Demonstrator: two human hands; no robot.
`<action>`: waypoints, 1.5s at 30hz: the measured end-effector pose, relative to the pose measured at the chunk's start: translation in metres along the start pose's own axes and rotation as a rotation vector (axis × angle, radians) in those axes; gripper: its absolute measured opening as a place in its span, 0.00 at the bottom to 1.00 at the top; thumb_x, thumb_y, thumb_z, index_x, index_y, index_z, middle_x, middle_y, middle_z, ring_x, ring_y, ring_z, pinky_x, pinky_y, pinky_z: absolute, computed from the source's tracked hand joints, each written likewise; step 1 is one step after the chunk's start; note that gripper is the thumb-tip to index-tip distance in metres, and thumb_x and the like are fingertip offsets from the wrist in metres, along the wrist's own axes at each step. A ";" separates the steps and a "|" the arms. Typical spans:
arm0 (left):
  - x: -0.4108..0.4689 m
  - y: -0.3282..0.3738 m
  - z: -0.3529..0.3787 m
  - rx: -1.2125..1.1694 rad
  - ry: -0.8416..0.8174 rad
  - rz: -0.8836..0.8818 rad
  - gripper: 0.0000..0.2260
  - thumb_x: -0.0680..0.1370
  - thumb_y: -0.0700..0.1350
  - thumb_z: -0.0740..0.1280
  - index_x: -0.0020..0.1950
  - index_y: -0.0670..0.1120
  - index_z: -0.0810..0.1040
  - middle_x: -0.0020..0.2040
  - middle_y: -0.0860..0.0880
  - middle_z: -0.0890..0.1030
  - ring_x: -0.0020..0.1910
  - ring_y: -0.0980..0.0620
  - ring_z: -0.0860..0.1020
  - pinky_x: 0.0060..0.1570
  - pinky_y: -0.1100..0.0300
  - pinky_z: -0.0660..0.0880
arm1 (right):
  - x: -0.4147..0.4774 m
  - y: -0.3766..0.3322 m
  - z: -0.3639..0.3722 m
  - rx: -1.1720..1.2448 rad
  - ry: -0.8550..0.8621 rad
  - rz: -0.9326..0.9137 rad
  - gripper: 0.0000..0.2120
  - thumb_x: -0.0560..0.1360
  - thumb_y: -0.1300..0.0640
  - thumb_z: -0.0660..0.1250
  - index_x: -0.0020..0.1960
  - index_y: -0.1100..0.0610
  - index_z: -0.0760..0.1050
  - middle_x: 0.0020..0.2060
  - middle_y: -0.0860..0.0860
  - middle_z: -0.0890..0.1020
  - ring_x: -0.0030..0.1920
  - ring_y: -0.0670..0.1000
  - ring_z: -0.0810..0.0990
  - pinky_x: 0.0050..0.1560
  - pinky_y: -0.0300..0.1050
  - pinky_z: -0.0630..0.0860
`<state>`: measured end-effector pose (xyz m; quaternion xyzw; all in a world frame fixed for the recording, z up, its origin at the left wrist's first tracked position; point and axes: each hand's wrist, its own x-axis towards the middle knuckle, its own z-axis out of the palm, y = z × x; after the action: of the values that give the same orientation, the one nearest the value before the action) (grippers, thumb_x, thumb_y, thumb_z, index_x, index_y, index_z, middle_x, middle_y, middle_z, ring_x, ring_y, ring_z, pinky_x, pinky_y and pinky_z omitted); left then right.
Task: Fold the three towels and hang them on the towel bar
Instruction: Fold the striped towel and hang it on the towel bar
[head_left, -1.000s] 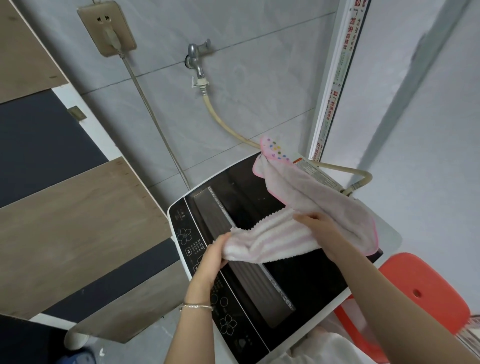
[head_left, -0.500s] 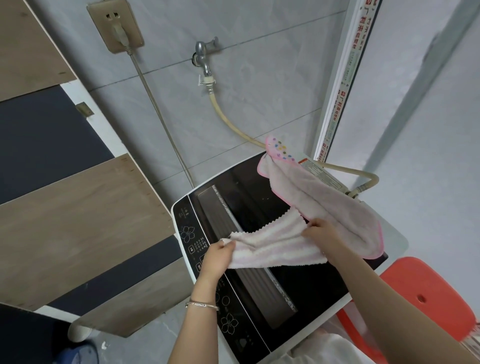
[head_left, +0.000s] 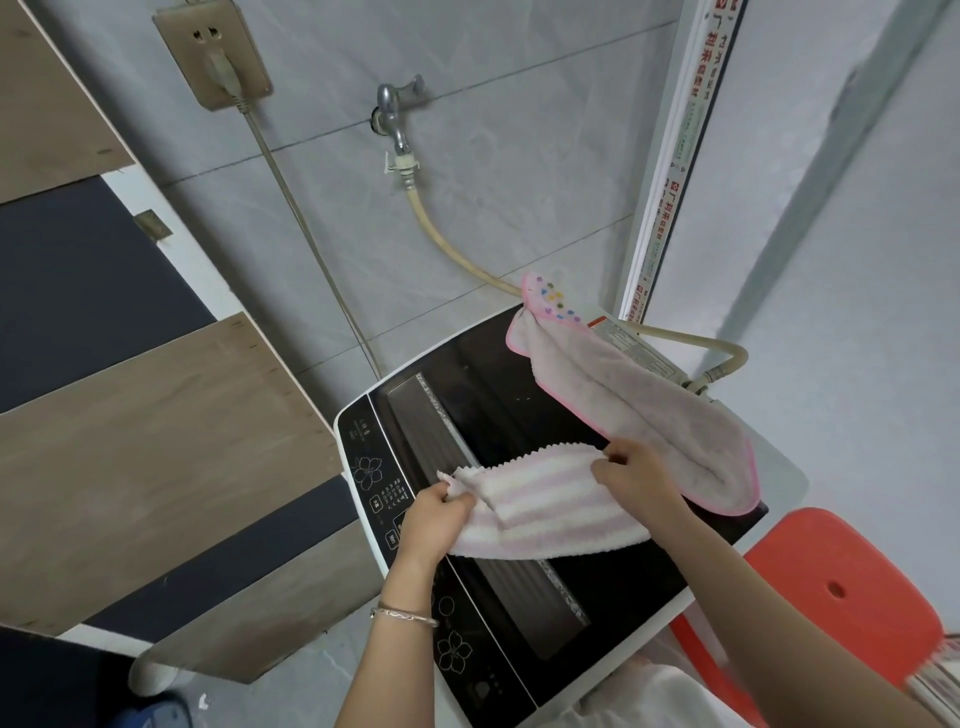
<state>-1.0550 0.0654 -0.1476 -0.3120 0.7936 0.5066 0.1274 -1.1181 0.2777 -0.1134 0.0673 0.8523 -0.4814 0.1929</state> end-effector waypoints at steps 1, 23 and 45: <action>0.000 0.000 0.000 0.011 0.003 0.004 0.06 0.75 0.43 0.62 0.42 0.43 0.77 0.36 0.47 0.75 0.35 0.51 0.73 0.35 0.59 0.66 | -0.002 0.001 -0.002 0.012 -0.028 0.029 0.10 0.71 0.64 0.62 0.33 0.58 0.65 0.28 0.51 0.64 0.29 0.49 0.63 0.30 0.41 0.59; 0.006 0.002 0.012 0.023 0.100 0.065 0.08 0.76 0.40 0.61 0.36 0.46 0.68 0.32 0.51 0.70 0.32 0.54 0.68 0.30 0.60 0.63 | -0.021 0.043 -0.005 -0.124 0.118 0.123 0.06 0.76 0.63 0.57 0.51 0.60 0.71 0.38 0.52 0.74 0.36 0.50 0.71 0.34 0.41 0.66; 0.003 -0.023 0.023 0.203 0.283 0.249 0.25 0.73 0.35 0.65 0.69 0.41 0.65 0.67 0.45 0.67 0.68 0.47 0.61 0.66 0.61 0.60 | -0.026 0.044 0.008 -0.377 0.220 -0.011 0.21 0.76 0.60 0.62 0.66 0.60 0.61 0.62 0.56 0.67 0.47 0.49 0.73 0.49 0.37 0.71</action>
<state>-1.0453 0.0780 -0.1761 -0.2650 0.8830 0.3871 -0.0182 -1.0785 0.2962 -0.1417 0.0775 0.9435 -0.3044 0.1053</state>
